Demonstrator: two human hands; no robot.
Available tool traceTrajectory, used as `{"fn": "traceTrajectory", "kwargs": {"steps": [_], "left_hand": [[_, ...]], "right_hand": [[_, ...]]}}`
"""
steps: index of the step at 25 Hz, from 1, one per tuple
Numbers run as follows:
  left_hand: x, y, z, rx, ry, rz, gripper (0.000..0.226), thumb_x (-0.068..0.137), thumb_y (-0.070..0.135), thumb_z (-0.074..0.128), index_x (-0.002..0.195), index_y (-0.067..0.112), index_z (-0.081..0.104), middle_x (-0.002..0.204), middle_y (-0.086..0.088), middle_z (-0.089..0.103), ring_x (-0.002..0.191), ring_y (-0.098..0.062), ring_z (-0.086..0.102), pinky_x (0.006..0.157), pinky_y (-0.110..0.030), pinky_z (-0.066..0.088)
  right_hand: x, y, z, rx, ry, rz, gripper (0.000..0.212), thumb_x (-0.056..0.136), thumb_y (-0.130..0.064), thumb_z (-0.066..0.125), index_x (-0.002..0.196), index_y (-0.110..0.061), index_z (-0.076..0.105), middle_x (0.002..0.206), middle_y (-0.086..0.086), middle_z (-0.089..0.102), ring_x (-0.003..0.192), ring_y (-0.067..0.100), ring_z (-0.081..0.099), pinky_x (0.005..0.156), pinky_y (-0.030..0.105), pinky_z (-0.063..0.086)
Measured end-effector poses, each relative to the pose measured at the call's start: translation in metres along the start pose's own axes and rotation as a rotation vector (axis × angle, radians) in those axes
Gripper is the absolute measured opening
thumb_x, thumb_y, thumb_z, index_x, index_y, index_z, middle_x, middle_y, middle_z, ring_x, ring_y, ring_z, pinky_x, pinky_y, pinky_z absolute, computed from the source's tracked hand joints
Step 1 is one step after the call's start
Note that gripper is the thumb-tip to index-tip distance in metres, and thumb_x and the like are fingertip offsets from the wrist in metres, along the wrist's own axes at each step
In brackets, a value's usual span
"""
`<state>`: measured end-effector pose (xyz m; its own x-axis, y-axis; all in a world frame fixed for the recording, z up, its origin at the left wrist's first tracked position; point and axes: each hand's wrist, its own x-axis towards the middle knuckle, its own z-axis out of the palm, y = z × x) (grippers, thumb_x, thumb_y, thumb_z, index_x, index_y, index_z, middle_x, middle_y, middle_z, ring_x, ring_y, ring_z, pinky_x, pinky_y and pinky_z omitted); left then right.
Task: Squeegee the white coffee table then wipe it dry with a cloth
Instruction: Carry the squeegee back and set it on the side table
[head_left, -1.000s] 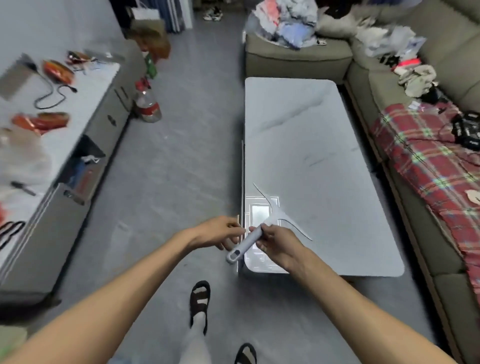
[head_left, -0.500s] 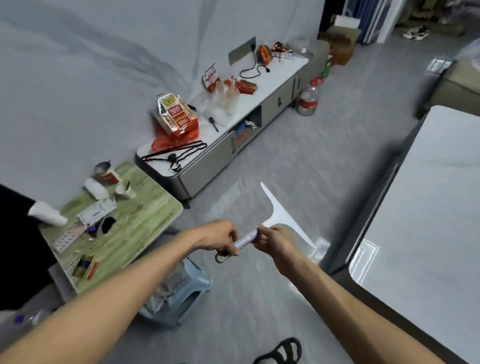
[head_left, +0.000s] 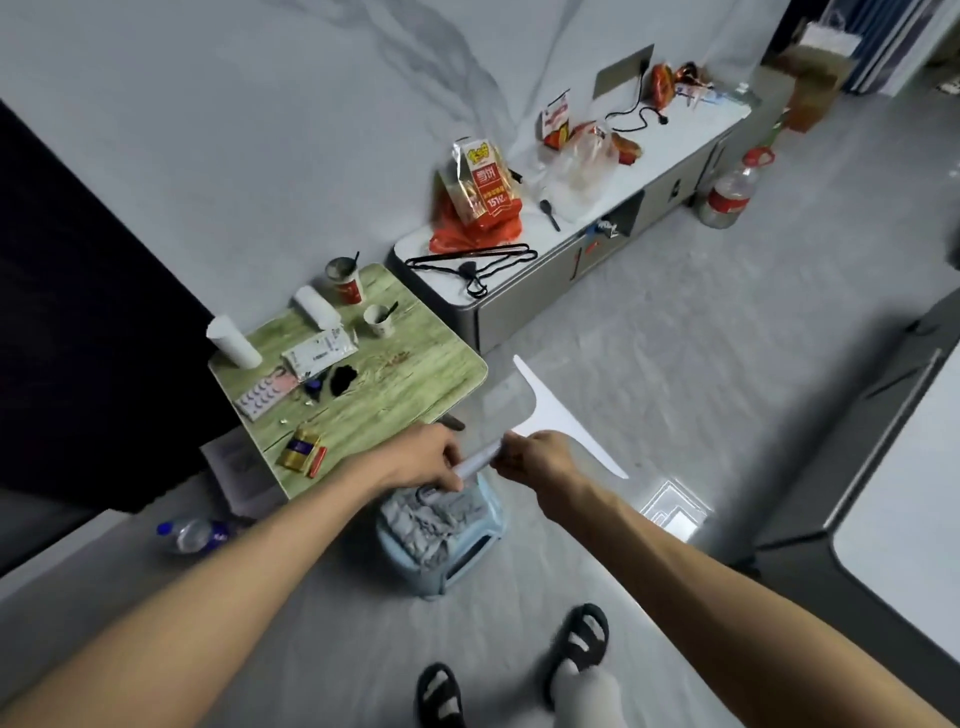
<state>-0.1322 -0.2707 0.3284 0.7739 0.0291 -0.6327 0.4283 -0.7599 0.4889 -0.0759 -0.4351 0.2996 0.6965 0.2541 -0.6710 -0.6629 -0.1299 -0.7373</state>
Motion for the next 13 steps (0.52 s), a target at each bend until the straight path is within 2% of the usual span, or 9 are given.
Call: {"fn": "traceTrajectory", "kwargs": {"steps": [3, 7, 9, 11, 13], "left_hand": [[0.016, -0.045, -0.004, -0.063, -0.001, -0.031, 0.031, 0.076, 0.019, 0.078, 0.104, 0.013, 0.070, 0.106, -0.004, 0.072, 0.094, -0.017, 0.066, 0.087, -0.033, 0.053], [0.072, -0.112, -0.008, -0.131, 0.055, -0.166, 0.031, 0.074, 0.017, 0.080, 0.103, 0.012, 0.070, 0.105, -0.005, 0.073, 0.084, -0.012, 0.064, 0.067, -0.018, 0.046], [0.105, -0.139, -0.021, -0.153, 0.092, -0.201, 0.032, 0.074, 0.019, 0.081, 0.105, 0.013, 0.071, 0.105, -0.004, 0.073, 0.085, -0.012, 0.064, 0.069, -0.020, 0.046], [0.135, -0.167, -0.034, -0.175, 0.151, -0.237, 0.032, 0.074, 0.022, 0.081, 0.105, 0.015, 0.072, 0.104, -0.001, 0.074, 0.088, -0.014, 0.066, 0.077, -0.024, 0.052], [0.171, -0.200, -0.044, -0.161, 0.182, -0.255, 0.030, 0.075, 0.023, 0.080, 0.102, 0.017, 0.073, 0.102, 0.000, 0.075, 0.090, -0.017, 0.068, 0.084, -0.032, 0.055]], "right_hand": [[0.036, 0.011, 0.036, -0.077, -0.028, 0.024, 0.030, 0.095, -0.005, 0.056, 0.065, 0.000, 0.055, 0.066, 0.017, 0.059, 0.059, 0.025, 0.058, 0.060, 0.029, 0.053], [0.128, 0.029, 0.083, -0.199, -0.112, 0.148, 0.027, 0.093, -0.004, 0.058, 0.066, 0.001, 0.055, 0.068, 0.019, 0.057, 0.050, 0.021, 0.055, 0.047, 0.023, 0.048], [0.178, 0.026, 0.108, -0.228, -0.127, 0.165, 0.028, 0.091, -0.002, 0.060, 0.064, 0.000, 0.055, 0.065, 0.017, 0.056, 0.043, 0.016, 0.053, 0.045, 0.021, 0.047], [0.218, 0.023, 0.134, -0.268, -0.131, 0.144, 0.029, 0.091, -0.002, 0.061, 0.062, -0.001, 0.054, 0.062, 0.015, 0.055, 0.037, 0.011, 0.053, 0.044, 0.021, 0.046], [0.262, 0.027, 0.163, -0.302, -0.109, 0.140, 0.030, 0.090, -0.001, 0.062, 0.060, -0.002, 0.054, 0.061, 0.015, 0.057, 0.039, 0.013, 0.054, 0.047, 0.024, 0.047]]}}
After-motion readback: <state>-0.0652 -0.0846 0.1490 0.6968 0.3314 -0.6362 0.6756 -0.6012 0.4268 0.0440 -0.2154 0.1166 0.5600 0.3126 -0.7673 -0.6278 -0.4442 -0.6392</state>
